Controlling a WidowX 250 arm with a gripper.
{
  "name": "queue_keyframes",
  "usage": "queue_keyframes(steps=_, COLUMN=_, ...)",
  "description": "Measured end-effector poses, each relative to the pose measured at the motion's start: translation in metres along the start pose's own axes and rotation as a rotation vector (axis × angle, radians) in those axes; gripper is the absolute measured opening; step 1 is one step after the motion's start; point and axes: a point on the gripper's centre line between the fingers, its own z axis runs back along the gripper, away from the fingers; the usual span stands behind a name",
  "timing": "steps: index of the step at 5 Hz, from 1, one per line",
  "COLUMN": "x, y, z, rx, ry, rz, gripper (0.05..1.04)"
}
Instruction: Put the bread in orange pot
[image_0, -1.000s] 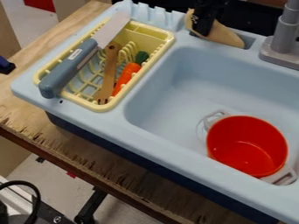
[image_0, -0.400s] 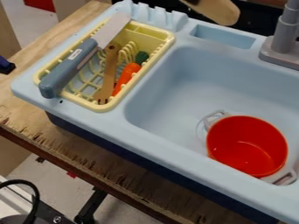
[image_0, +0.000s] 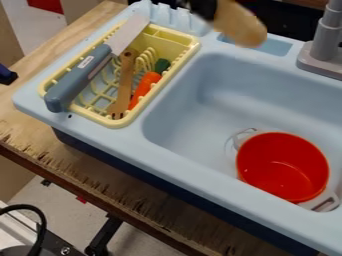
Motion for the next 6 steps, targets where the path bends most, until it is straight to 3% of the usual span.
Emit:
queue_keyframes(steps=1, x=-0.023, y=0.018, z=-0.005, rx=0.043, ry=0.091, rz=-0.056, gripper=0.455)
queue_keyframes(steps=4, x=-0.107, y=0.048, z=-0.015, rx=0.108, ry=0.353, rz=0.02, gripper=0.455)
queue_keyframes(steps=5, x=-0.125, y=0.05, z=-0.014, rx=0.11, ry=0.385, rz=0.029, gripper=0.455)
queue_keyframes(steps=6, x=-0.139, y=0.054, z=-0.028, rx=0.12, ry=0.393, rz=0.011, gripper=0.455)
